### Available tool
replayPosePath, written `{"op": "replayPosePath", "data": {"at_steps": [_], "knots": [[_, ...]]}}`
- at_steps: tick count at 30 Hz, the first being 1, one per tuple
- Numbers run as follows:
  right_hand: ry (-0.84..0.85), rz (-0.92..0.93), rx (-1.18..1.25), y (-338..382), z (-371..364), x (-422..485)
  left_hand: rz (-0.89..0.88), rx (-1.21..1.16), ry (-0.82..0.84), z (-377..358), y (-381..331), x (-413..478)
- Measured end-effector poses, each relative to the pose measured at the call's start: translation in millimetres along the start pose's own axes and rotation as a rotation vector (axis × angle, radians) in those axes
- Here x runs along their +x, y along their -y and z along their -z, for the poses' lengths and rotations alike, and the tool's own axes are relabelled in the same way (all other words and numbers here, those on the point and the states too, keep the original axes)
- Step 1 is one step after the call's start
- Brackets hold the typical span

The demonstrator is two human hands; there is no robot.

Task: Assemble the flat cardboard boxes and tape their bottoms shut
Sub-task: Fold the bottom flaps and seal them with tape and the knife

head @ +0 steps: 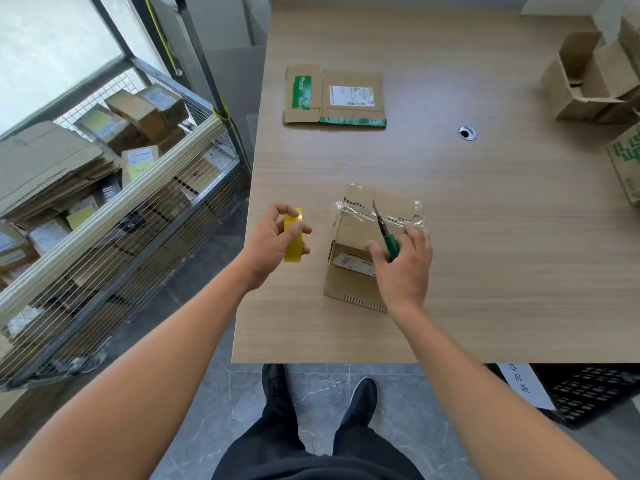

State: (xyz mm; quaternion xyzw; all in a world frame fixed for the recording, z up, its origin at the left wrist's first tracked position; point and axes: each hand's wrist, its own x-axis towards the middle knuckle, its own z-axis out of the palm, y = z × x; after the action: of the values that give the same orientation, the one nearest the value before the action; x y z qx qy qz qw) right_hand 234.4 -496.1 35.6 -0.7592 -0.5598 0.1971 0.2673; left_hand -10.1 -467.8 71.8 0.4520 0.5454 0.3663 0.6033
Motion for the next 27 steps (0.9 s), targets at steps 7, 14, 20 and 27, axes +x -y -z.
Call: {"op": "replayPosePath", "data": {"at_steps": [7, 14, 20, 27], "knots": [[0.228, 0.305, 0.143, -35, 25, 50, -0.071, 0.163, 0.04, 3, 4, 14], [0.415, 0.47, -0.012, -29, 49, 101, -0.116, 0.33, -0.117, 0, -2, 37], [0.34, 0.41, 0.124, -41, 40, 87, -0.205, 0.578, 0.001, -33, -16, 79], [-0.044, 0.213, -0.012, -36, 27, 53, -0.257, 0.713, 0.042, -39, -4, 74]]}}
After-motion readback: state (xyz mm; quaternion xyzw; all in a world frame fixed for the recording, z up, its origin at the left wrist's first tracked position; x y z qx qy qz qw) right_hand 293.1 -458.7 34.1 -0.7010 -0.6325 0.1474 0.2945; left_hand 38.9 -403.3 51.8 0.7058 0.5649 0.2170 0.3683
